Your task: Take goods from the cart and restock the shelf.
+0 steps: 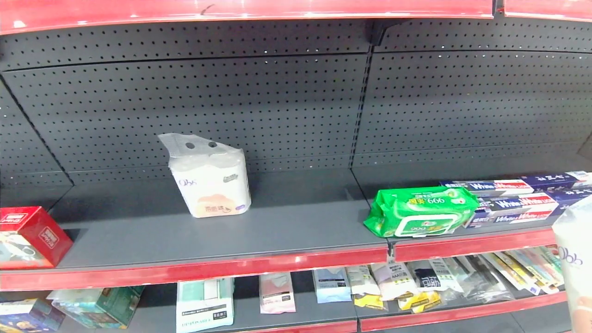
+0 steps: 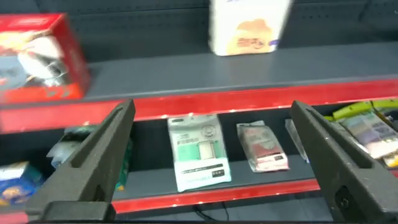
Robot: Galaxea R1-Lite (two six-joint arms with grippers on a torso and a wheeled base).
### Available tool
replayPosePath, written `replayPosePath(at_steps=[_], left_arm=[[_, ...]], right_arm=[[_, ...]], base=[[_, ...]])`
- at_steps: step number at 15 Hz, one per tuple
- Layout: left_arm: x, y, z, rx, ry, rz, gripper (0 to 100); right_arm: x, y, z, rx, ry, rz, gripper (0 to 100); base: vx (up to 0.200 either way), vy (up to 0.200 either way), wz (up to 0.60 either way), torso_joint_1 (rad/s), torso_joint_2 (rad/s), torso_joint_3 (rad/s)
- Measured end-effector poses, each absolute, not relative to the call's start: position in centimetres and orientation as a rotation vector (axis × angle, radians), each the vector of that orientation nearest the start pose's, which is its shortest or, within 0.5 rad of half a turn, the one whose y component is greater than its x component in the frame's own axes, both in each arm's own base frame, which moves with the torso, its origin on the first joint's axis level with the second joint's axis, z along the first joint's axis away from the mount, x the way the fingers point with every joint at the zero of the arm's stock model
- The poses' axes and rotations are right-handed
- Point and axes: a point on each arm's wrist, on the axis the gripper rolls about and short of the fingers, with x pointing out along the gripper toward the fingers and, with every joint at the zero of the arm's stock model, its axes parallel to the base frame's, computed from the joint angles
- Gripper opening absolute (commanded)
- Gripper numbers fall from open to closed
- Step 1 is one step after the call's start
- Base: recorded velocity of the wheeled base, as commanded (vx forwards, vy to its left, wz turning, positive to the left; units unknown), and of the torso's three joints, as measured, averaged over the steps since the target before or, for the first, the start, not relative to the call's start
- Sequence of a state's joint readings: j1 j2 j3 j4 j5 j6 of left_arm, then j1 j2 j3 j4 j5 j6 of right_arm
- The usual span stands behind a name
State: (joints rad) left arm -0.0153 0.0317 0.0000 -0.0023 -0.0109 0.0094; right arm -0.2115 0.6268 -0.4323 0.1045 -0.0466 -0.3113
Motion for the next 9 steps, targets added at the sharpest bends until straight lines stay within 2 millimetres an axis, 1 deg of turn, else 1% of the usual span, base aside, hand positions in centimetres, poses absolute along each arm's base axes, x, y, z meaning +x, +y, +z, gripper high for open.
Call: replayPosePath(at_steps=[3,4,5,7,8,9], left_arm=[[-2.0,0.0,7.7,0.018,0.038,-0.033,100],[-2.0,0.0,8.3,0.011,0.031,-0.039,100],[-2.1,0.0,9.4,-0.007,0.015,-0.047,100],[-1.7,0.0,13.3,-0.054,-0.005,-0.061,100],[-0.9,0.0,15.5,-0.072,0.008,-0.064,100],[0.7,-0.1,17.7,-0.081,0.036,-0.057,100]], right_arm=[[3.8,-0.9,18.4,-0.277,0.331,-0.203,0],[3.8,-0.9,18.5,-0.274,0.328,-0.201,0],[3.9,-0.9,18.7,-0.273,0.319,-0.197,0],[4.3,-1.0,19.3,-0.274,0.285,-0.189,0],[4.7,-1.0,19.8,-0.276,0.251,-0.194,0],[5.1,-1.1,20.3,-0.273,0.213,-0.202,0]], base=[[0.0,0.0,0.0,0.0,0.0,0.0],[0.0,0.0,0.0,0.0,0.0,0.0],[0.0,0.0,0.0,0.0,0.0,0.0],[0.0,0.0,0.0,0.0,0.0,0.0],[0.0,0.0,0.0,0.0,0.0,0.0],[0.0,0.0,0.0,0.0,0.0,0.0]])
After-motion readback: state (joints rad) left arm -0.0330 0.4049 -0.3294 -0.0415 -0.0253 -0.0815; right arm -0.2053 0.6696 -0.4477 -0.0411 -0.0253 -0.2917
